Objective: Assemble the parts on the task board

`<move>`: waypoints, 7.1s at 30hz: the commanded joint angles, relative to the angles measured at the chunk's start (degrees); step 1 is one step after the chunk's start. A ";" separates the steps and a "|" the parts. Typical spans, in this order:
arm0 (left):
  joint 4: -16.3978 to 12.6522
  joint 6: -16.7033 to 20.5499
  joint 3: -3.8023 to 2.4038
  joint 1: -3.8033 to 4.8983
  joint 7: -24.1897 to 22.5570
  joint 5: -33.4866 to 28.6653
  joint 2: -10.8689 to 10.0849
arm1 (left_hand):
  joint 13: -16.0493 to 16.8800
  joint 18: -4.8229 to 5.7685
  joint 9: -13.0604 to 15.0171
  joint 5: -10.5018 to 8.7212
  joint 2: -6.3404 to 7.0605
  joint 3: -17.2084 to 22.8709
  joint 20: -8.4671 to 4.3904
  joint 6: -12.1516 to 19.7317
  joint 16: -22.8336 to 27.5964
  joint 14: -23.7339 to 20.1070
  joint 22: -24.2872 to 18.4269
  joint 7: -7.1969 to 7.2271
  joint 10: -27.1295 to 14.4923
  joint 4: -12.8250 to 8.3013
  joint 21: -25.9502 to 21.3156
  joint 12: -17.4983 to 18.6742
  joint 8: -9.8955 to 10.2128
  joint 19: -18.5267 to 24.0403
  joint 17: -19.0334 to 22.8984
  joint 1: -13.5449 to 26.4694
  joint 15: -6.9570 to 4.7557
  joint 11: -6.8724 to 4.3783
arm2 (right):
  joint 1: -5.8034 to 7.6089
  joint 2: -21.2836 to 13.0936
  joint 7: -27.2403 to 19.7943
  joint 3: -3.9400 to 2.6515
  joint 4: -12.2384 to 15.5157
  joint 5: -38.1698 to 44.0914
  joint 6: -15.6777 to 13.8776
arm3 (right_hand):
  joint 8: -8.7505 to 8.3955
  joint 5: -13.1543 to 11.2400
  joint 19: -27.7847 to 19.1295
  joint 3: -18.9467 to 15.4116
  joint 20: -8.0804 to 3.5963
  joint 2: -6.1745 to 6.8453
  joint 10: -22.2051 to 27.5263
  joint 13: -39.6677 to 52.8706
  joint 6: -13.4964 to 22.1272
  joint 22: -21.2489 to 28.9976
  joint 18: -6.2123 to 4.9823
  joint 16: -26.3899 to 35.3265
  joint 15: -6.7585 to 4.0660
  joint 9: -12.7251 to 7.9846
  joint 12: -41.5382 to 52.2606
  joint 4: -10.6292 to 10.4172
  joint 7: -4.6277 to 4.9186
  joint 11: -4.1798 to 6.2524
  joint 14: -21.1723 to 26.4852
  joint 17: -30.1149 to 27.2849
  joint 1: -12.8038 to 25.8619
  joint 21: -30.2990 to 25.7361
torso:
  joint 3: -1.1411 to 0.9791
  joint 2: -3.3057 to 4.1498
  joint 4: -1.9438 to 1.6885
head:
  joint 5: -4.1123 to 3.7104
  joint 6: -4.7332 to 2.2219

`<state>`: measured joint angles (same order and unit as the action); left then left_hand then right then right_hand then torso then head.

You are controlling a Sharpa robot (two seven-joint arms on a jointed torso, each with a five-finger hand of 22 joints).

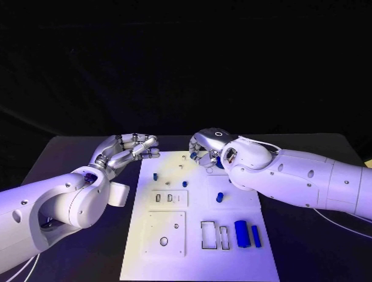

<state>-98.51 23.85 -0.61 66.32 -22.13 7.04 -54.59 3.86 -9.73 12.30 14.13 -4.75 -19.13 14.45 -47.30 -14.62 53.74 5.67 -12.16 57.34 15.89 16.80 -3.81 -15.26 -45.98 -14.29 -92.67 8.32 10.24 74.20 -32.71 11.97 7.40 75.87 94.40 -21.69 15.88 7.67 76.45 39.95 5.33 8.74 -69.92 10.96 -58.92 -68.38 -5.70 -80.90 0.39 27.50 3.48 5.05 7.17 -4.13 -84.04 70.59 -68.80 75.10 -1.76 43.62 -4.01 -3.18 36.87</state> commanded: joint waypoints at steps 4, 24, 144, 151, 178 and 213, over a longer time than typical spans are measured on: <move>-0.12 -1.15 -0.06 0.24 -0.10 -0.18 0.28 | -0.06 -0.64 0.09 -0.27 -0.47 -0.23 0.11 0.42 0.32 -0.47 -0.05 -0.49 -0.41 0.03 -0.18 0.23 0.32 -0.48 -0.05 -0.03 0.05 0.03 | -0.07 2.25 0.14 -0.04 -2.43 1.03 -1.18 | 0.01 -0.05 0.43 0.52 0.09 0.36 -0.04 0.07 0.05 -0.16 0.83 -0.45 -0.30 2.52 0.23 -0.12 0.35 -0.17 -2.77 0.19 -0.41 0.28 | -0.07 0.19 -0.25 | 0.05 0.18; -0.32 -1.08 -0.06 0.96 -0.04 -0.18 0.33 | -0.08 -0.63 0.13 -0.36 -0.53 -0.38 0.14 0.53 0.48 -0.61 -0.12 -0.53 -0.63 -0.02 -0.26 0.26 0.40 -0.49 -0.12 -0.04 0.09 0.06 | -0.53 5.19 0.09 -0.03 -5.06 1.29 -0.49 | -0.11 -0.12 1.42 0.72 0.20 0.71 0.28 0.04 0.37 -1.96 1.22 -1.05 -0.22 2.68 0.16 -0.15 0.44 -0.27 -2.93 1.26 -0.25 1.50 | -0.03 0.65 -0.57 | 0.20 0.16; 1.46 -1.90 -0.03 1.39 0.12 -0.21 0.38 | -0.05 -0.66 0.42 -0.75 -0.94 -1.06 0.21 0.88 0.98 -0.77 -0.45 -0.46 -1.36 -0.19 -0.61 0.19 0.66 -0.57 -0.54 -0.13 0.12 -0.04 | -0.57 -9.75 4.78 -0.71 3.17 -13.33 5.14 | 0.45 7.32 7.38 -12.52 -0.30 4.35 -13.75 71.34 4.62 -13.82 3.20 -9.10 -1.79 3.33 80.39 -11.38 -0.63 1.95 -5.96 19.41 -4.31 7.07 | -0.53 -0.02 1.31 | 1.01 1.78; 1.58 -1.91 -0.03 1.39 0.17 -0.21 0.35 | -0.05 -0.66 0.42 -0.75 -0.94 -1.06 0.21 0.88 0.98 -0.77 -0.45 -0.46 -1.36 -0.19 -0.61 0.19 0.66 -0.57 -0.54 -0.13 0.12 -0.04 | -0.64 -9.89 5.45 -0.70 4.58 -8.52 -0.55 | 1.12 8.37 7.72 -10.57 -0.90 3.65 -14.45 72.11 2.76 -14.34 3.34 -9.10 -2.41 3.70 81.01 -11.03 -1.39 2.64 -5.96 19.41 -4.04 7.48 | -0.56 0.01 1.29 | 1.03 1.64; 2.12 -1.96 -0.02 1.39 0.24 -0.21 0.64 | -0.05 -0.66 0.42 -0.75 -0.94 -1.06 0.21 0.88 0.98 -0.77 -0.45 -0.46 -1.36 -0.19 -0.61 0.19 0.66 -0.57 -0.54 -0.13 0.12 -0.04 | -0.93 -2.41 6.45 -0.21 8.24 3.29 -5.07 | 0.92 8.26 8.52 -9.55 -1.29 4.00 -15.18 72.91 2.30 -15.40 3.66 -9.10 -2.76 3.75 81.63 -10.56 -1.67 2.95 -5.96 19.41 -3.50 8.47 | -0.49 0.11 1.21 | 1.45 1.51; 2.23 -2.07 -0.02 1.40 0.44 -0.89 0.73 | -0.03 -0.67 0.58 -0.83 -1.15 -1.39 0.21 0.97 1.18 -0.76 -0.60 -0.45 -1.52 -0.27 -0.76 0.16 0.74 -0.65 -0.78 -0.17 0.12 -0.06 | -3.88 5.50 6.51 0.11 0.21 3.22 -2.89 | -0.82 6.26 8.21 -9.12 -1.05 5.01 -14.39 72.07 3.74 -15.18 3.57 -9.10 -2.32 3.17 80.84 -10.48 -0.94 2.35 -5.96 19.41 -1.89 8.05 | -0.55 0.20 0.97 | 1.79 1.93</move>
<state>-96.19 22.75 -0.58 67.61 -21.43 6.52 -53.95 3.85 -9.73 12.80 13.51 -5.26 -20.31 14.65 -46.70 -13.75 53.33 5.15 -11.97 56.10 15.65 16.25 -3.81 -14.75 -46.18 -14.97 -92.72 8.31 10.24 70.41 -27.36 18.16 7.47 76.13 96.73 -25.66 15.19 14.06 84.01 30.54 4.29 13.97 -83.93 74.91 -54.14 -74.91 -2.62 -89.77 -1.96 30.42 84.60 -5.44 7.48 -1.54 -83.93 74.91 -71.37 83.51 -2.32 43.82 -3.05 -1.46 38.78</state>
